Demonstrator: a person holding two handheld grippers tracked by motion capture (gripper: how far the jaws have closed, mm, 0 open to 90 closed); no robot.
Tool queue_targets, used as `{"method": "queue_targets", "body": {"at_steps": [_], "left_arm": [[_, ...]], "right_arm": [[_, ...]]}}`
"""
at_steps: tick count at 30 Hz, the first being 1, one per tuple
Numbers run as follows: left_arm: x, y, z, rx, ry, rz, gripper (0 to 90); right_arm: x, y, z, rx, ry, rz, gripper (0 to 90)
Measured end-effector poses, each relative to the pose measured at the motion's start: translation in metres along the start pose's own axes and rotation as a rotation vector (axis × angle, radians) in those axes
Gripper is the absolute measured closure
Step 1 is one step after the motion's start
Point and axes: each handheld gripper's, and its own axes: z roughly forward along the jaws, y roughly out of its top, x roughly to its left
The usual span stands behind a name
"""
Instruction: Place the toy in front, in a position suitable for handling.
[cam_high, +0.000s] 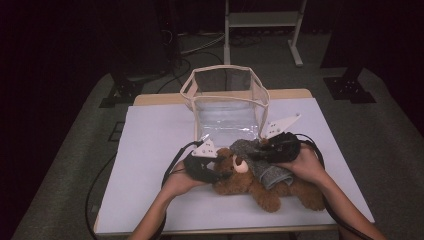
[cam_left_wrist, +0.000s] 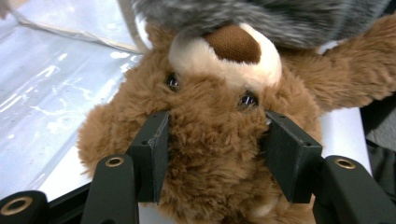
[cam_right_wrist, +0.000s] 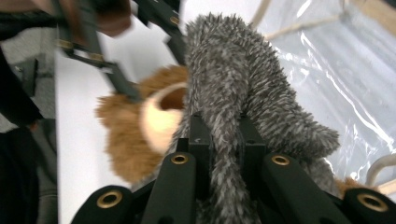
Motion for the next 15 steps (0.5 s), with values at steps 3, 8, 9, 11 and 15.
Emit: {"method": "queue_targets", "body": {"at_steps": [3, 8, 9, 11, 15], "left_arm": [[0.006, 0.003, 0.002, -0.007, 0.02, -0.022, 43.6], [0.009, 0.008, -0.001, 0.004, 0.02, -0.024, 42.8], [0.009, 0.008, -0.003, 0.004, 0.007, -0.018, 42.6], [0.008, 0.007, -0.005, 0.013, -0.019, -0.012, 40.6], [0.005, 0.005, -0.004, 0.033, -0.03, 0.001, 41.2]], "right_arm": [[0.009, 0.003, -0.006, -0.018, 0.041, -0.022, 79.6], [0.018, 0.0, 0.009, 0.048, 0.034, -0.073, 79.5], [0.016, -0.003, 0.011, 0.053, 0.035, -0.06, 79.5], [0.012, -0.008, 0.008, 0.065, 0.011, -0.057, 79.5], [0.009, -0.015, 0.003, 0.067, 0.007, -0.04, 79.5]]}}
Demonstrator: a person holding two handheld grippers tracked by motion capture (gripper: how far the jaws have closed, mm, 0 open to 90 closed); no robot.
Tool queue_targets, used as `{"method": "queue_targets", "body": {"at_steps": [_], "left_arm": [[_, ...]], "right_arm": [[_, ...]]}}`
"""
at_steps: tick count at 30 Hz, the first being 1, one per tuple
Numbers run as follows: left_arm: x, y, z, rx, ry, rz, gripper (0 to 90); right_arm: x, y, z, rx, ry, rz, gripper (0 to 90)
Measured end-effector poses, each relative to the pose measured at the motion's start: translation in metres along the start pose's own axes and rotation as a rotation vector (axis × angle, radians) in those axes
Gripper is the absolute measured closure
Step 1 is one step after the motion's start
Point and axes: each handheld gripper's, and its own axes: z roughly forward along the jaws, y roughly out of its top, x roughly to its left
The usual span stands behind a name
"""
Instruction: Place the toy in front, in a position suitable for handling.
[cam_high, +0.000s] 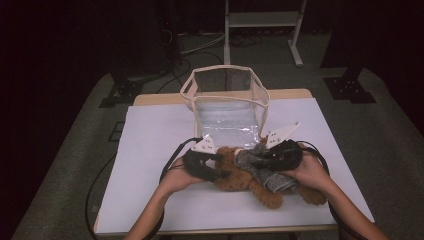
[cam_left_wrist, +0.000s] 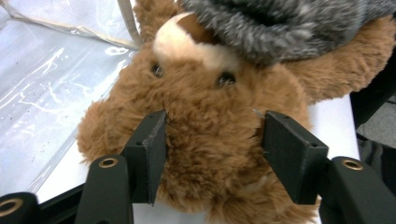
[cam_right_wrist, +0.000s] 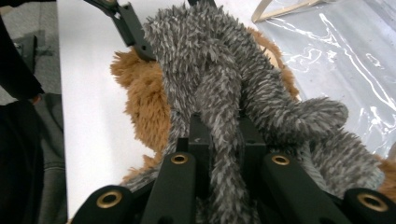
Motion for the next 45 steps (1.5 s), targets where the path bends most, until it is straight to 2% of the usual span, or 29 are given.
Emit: {"method": "queue_targets", "body": {"at_steps": [2, 5, 7, 11, 14, 16, 21, 23, 26, 29, 31, 33, 35, 37, 39, 41, 44, 45], "left_arm": [[0.0, 0.0, 0.002, -0.002, 0.02, 0.0, 43.2], [0.002, 0.002, 0.005, -0.013, 0.036, -0.01, 43.3], [0.003, 0.003, 0.005, -0.005, 0.032, -0.01, 43.1], [0.002, 0.002, 0.005, 0.001, 0.014, -0.01, 42.8], [0.001, 0.001, 0.006, -0.004, 0.005, -0.006, 42.7], [0.0, 0.0, 0.007, -0.006, -0.001, -0.008, 42.5], [-0.003, -0.002, 0.006, 0.008, -0.016, 0.003, 41.9], [-0.004, -0.004, 0.005, 0.014, -0.02, 0.002, 41.5], [-0.006, -0.002, 0.001, 0.005, -0.02, 0.006, 40.4], [-0.007, 0.006, -0.008, -0.043, -0.033, 0.019, 40.4], [-0.009, 0.012, -0.01, -0.058, -0.044, 0.03, 40.6], [-0.012, 0.016, -0.007, -0.045, -0.066, 0.041, 40.6], [-0.015, 0.015, 0.0, -0.017, -0.082, 0.045, 40.6], [-0.018, 0.012, 0.005, 0.0, -0.073, 0.057, 39.4], [-0.018, 0.011, 0.004, -0.008, -0.08, 0.052, 39.7], [-0.02, 0.01, 0.004, 0.002, -0.087, 0.063, 40.5], [-0.023, 0.012, 0.002, 0.019, -0.088, 0.083, 40.1], [-0.024, 0.013, 0.001, 0.02, -0.09, 0.085, 39.6]], "right_arm": [[0.004, 0.002, 0.0, 0.0, 0.008, -0.011, 79.6], [0.015, 0.009, 0.001, -0.022, 0.044, -0.043, 79.5], [0.02, 0.012, 0.006, -0.006, 0.049, -0.074, 79.5], [0.021, 0.007, 0.011, 0.018, 0.06, -0.083, 79.5], [0.015, -0.001, 0.004, 0.032, 0.034, -0.064, 79.5], [0.01, -0.004, -0.005, 0.019, 0.015, -0.045, 79.5], [-0.003, 0.001, -0.024, -0.01, -0.074, -0.019, 79.5], [-0.009, 0.001, -0.026, -0.009, -0.078, 0.004, 79.5], [-0.012, -0.005, -0.018, 0.015, -0.05, 0.025, 79.5], [-0.003, -0.008, -0.01, 0.032, -0.008, 0.004, 79.5], [0.005, -0.009, -0.008, 0.047, 0.017, -0.014, 79.5], [0.012, -0.009, -0.009, 0.058, 0.039, -0.034, 79.4], [0.015, -0.008, -0.014, 0.058, 0.032, -0.053, 79.4], [0.011, -0.007, -0.021, 0.033, 0.01, -0.043, 79.4], [0.002, -0.007, -0.028, 0.016, -0.018, -0.011, 79.4], [-0.01, -0.01, -0.035, 0.004, -0.042, 0.02, 79.4], [-0.023, -0.014, -0.041, -0.006, -0.065, 0.074, 79.4], [-0.025, -0.016, -0.041, -0.005, -0.057, 0.083, 79.4]]}}
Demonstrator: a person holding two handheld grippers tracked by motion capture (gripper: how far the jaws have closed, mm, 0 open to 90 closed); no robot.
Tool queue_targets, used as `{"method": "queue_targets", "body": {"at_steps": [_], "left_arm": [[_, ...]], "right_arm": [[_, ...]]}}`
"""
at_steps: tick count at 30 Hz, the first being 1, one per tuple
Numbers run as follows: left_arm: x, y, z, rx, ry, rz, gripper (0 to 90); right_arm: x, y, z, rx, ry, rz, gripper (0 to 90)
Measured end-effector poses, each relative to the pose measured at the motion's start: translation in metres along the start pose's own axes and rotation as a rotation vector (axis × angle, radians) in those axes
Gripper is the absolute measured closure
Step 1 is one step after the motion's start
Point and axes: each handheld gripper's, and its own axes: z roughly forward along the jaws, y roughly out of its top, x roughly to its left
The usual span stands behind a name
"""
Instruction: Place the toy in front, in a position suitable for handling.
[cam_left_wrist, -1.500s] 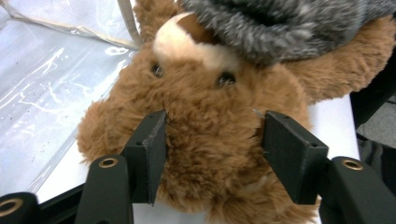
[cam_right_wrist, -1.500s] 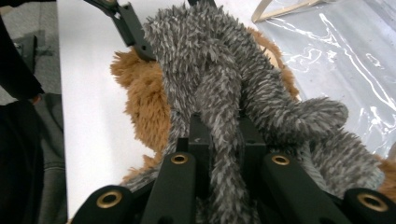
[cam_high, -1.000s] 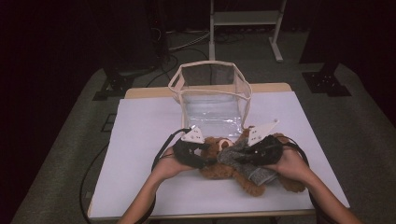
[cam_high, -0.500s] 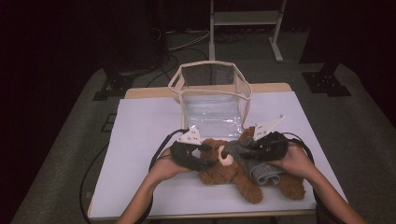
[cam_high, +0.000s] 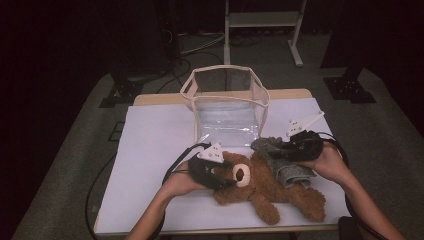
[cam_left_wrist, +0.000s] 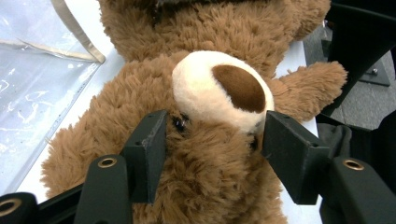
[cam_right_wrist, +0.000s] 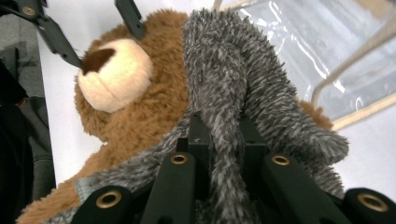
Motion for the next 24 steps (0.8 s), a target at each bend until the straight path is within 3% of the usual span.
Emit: {"method": "queue_targets", "body": {"at_steps": [2, 6, 9, 12, 14, 20, 24], "left_arm": [[0.001, 0.004, -0.005, -0.02, 0.005, 0.004, 38.5], [0.002, 0.013, -0.011, -0.049, 0.004, 0.004, 38.1], [0.0, 0.016, -0.009, -0.019, -0.017, 0.016, 40.4], [-0.003, 0.011, 0.0, 0.015, -0.046, 0.02, 42.4], [-0.004, 0.009, 0.0, -0.002, -0.039, -0.003, 42.5], [-0.007, 0.008, 0.001, 0.016, -0.044, 0.012, 43.0], [-0.007, 0.008, -0.001, 0.017, -0.027, 0.025, 41.8]], "right_arm": [[0.002, -0.004, 0.005, 0.021, 0.018, -0.001, 79.4], [0.02, -0.008, 0.016, 0.04, 0.093, -0.037, 79.5], [0.038, -0.011, 0.016, 0.046, 0.11, -0.07, 79.5], [0.047, -0.014, 0.012, 0.045, 0.128, -0.09, 79.4], [0.046, -0.015, 0.007, 0.037, 0.127, -0.097, 79.4], [0.023, -0.007, -0.011, 0.009, 0.057, -0.055, 79.4], [0.015, -0.009, 0.003, 0.039, 0.092, -0.02, 79.5]]}}
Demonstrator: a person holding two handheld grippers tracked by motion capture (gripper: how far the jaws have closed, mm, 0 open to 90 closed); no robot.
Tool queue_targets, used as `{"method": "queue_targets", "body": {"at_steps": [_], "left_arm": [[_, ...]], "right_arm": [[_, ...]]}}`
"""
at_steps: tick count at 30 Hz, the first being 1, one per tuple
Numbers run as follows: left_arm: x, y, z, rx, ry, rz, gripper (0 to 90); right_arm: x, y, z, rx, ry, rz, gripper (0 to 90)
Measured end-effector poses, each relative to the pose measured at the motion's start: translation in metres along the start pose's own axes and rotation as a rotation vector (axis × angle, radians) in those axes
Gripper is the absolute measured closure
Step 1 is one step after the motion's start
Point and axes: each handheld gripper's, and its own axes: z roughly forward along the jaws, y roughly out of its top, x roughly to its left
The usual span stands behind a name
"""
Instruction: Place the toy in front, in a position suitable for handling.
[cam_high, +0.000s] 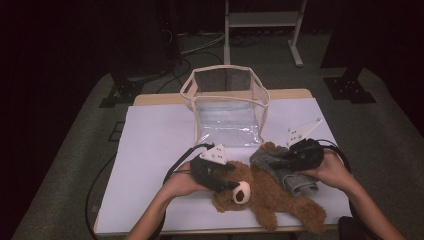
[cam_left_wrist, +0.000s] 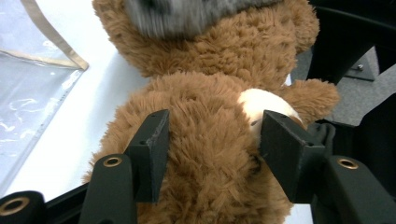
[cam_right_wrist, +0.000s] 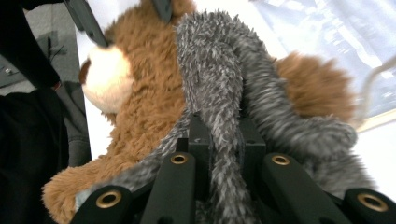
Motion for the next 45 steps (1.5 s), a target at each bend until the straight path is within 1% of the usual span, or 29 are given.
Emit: {"method": "queue_targets", "body": {"at_steps": [2, 4, 5, 8, 13, 14, 15, 18, 19, 20, 22, 24, 25, 26, 28, 29, 30, 31, 32, 33, 34, 37, 38, 39, 41, 42, 43, 44, 45], "left_arm": [[0.001, 0.001, -0.004, 0.007, 0.037, 0.001, 37.3], [0.004, 0.001, -0.008, 0.001, 0.071, -0.01, 28.3], [0.005, 0.0, -0.011, -0.012, 0.075, -0.015, 27.6], [0.006, 0.0, -0.014, -0.022, 0.072, -0.032, 24.5], [0.006, -0.004, -0.011, -0.014, 0.035, -0.055, 19.0], [0.005, -0.007, -0.006, -0.001, 0.009, -0.063, 18.2], [0.005, -0.007, -0.006, -0.001, 0.009, -0.063, 17.7], [0.012, -0.013, 0.003, 0.019, -0.073, -0.137, 12.5], [0.012, -0.013, 0.003, 0.019, -0.073, -0.137, 11.1], [0.019, -0.016, 0.007, 0.023, -0.102, -0.189, 9.5], [0.021, -0.017, 0.01, 0.026, -0.117, -0.21, 8.6], [0.025, -0.017, 0.017, 0.02, -0.177, -0.249, 8.4], [0.025, -0.017, 0.017, 0.02, -0.177, -0.249, 8.4], [0.027, -0.015, 0.024, 0.026, -0.201, -0.255, 8.4], [0.027, -0.014, 0.026, 0.029, -0.206, -0.246, 16.3], [0.027, -0.013, 0.026, 0.031, -0.201, -0.235, 16.3], [0.026, -0.012, 0.025, 0.034, -0.19, -0.217, 24.5], [0.025, -0.011, 0.023, 0.034, -0.175, -0.198, 32.1], [0.024, -0.011, 0.021, 0.031, -0.161, -0.182, 45.6], [0.023, -0.011, 0.019, 0.029, -0.139, -0.166, 45.6], [0.02, -0.008, 0.016, 0.019, -0.093, -0.139, 52.2], [0.02, -0.002, 0.01, -0.005, -0.064, -0.121, 55.6], [0.021, 0.003, 0.006, -0.015, -0.059, -0.108, 56.4], [0.021, 0.009, 0.002, -0.02, -0.043, -0.088, 56.4], [0.024, 0.02, -0.006, 0.003, 0.004, -0.039, 57.2], [0.03, 0.027, -0.016, 0.027, 0.045, -0.005, 57.2], [0.03, 0.027, -0.016, 0.027, 0.045, -0.005, 57.2], [0.036, 0.03, -0.026, 0.041, 0.077, 0.012, 57.2], [0.036, 0.03, -0.026, 0.041, 0.077, 0.012, 57.2]], "right_arm": [[0.003, -0.003, 0.008, -0.002, 0.016, -0.004, 79.5], [0.011, -0.006, 0.009, -0.003, 0.004, -0.013, 79.7], [0.014, -0.007, 0.009, -0.002, 0.004, -0.018, 79.7], [0.024, -0.013, 0.008, -0.007, 0.021, -0.025, 79.8], [0.033, -0.02, 0.005, -0.021, 0.032, -0.035, 79.8], [0.035, -0.023, 0.005, -0.026, 0.04, -0.034, 79.8], [0.036, -0.024, 0.004, -0.03, 0.042, -0.037, 79.9], [0.037, -0.027, 0.004, -0.04, 0.049, -0.034, 79.8], [0.038, -0.027, 0.004, -0.044, 0.054, -0.027, 79.8], [0.037, -0.028, 0.004, -0.047, 0.053, -0.027, 79.8], [0.037, -0.028, 0.004, -0.048, 0.054, -0.022, 79.8], [0.036, -0.029, 0.005, -0.057, 0.064, -0.017, 79.8], [0.036, -0.029, 0.005, -0.057, 0.064, -0.017, 79.8], [0.036, -0.03, 0.005, -0.06, 0.068, -0.016, 79.8], [0.036, -0.03, 0.006, -0.063, 0.063, -0.016, 79.6], [0.036, -0.03, 0.006, -0.063, 0.063, -0.016, 79.6], [0.036, -0.03, 0.006, -0.064, 0.058, -0.015, 79.5], [0.036, -0.03, 0.006, -0.067, 0.055, -0.013, 79.5], [0.035, -0.029, 0.005, -0.077, 0.047, -0.012, 79.5], [0.035, -0.029, 0.005, -0.077, 0.047, -0.012, 79.5], [0.033, -0.028, 0.004, -0.091, 0.033, -0.008, 79.4], [0.031, -0.024, 0.001, -0.105, 0.025, -0.008, 79.4], [0.027, -0.019, -0.001, -0.136, 0.042, 0.002, 79.4], [0.027, -0.019, -0.001, -0.136, 0.042, 0.002, 79.4], [0.024, -0.011, -0.001, -0.13, 0.023, -0.005, 79.4], [0.019, -0.001, 0.001, -0.13, 0.019, -0.011, 79.5], [0.019, -0.001, 0.001, -0.13, 0.019, -0.011, 79.5], [0.013, 0.009, 0.005, -0.129, 0.013, -0.012, 79.5], [0.013, 0.009, 0.005, -0.129, 0.013, -0.012, 79.5]]}}
